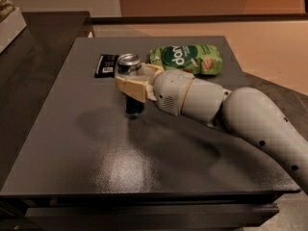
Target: Place redbull can upright
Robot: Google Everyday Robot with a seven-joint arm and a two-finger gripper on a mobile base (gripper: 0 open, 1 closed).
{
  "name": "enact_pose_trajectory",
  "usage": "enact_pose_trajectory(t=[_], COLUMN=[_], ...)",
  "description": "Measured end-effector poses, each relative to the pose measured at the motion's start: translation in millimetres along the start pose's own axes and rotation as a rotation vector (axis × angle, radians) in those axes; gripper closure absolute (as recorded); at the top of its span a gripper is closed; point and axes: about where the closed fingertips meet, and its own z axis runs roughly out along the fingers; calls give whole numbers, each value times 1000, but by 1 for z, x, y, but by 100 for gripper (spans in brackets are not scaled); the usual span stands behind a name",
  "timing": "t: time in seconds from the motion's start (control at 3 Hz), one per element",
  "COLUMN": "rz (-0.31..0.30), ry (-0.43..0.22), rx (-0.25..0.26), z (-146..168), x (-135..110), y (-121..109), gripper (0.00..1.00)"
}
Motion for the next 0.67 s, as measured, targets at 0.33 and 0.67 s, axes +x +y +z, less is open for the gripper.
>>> enact_pose_trajectory(t=[0.33,0.67], rz=[-16,-37], ry=[23,43], rx=[2,6], z=[0,2], x=[-5,-11], y=[-2,-2], gripper=[82,59])
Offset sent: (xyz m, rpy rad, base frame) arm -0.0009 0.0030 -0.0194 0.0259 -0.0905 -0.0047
